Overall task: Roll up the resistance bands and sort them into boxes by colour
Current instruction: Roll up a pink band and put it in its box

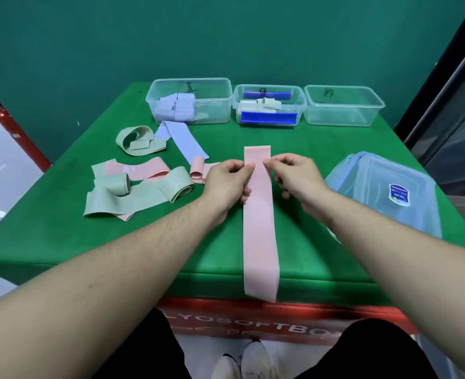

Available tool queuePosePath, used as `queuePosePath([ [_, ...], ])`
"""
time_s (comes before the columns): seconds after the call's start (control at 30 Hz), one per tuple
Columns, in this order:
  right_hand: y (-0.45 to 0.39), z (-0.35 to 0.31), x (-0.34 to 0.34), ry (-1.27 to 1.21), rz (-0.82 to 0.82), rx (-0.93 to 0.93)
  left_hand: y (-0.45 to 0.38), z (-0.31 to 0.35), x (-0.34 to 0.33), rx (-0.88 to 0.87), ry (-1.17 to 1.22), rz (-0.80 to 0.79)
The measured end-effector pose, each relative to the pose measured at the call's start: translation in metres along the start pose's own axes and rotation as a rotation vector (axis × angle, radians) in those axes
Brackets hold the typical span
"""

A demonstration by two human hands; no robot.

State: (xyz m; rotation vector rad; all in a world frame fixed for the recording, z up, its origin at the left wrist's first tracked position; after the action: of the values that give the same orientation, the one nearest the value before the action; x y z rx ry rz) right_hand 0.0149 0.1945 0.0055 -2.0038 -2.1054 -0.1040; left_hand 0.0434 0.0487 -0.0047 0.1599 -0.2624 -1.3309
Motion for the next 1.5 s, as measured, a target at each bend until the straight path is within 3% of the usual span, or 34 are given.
queuePosePath([
  [0.3,-0.071,0.014,-0.018,-0.005,-0.035,-0.078,-0.071,0.007,-0.007,0.038,0.034,0.037],
  [0.5,-0.078,0.023,-0.014,-0.041,-0.021,-0.102,-0.079,-0.005,-0.005,-0.080,-0.115,0.069],
  [0.93,0.026,0.036,0.001,0.190,-0.285,0.217,0.013,-0.043,0.023,-0.380,-0.467,-0.105],
  [1.2,0.096,0.047,0.018,0.228,-0.373,0.405,0.075,-0.064,0.033,-0.665,-0.665,-0.336],
  [1.37,0.108,0.044,0.027,0.314,-0.526,0.454,0.081,-0.070,0.035,-0.716,-0.721,-0.280],
  [1.5,0.109,0.045,0.025,0.329,-0.500,0.424,0.083,-0.069,0.033,-0.727,-0.735,-0.224],
])
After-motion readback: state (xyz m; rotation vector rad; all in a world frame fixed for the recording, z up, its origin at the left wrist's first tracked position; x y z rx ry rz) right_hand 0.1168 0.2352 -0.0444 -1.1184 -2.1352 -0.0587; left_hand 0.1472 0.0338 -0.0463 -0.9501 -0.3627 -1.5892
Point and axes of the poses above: each hand's wrist, its own y-axis away from the middle knuckle, its own x-axis out of the back of the hand, z = x × y, the point moved 2 cm from there along -y, towards the middle knuckle, and after that the axes turned 9 degrees about x, right-handed, at the moved point
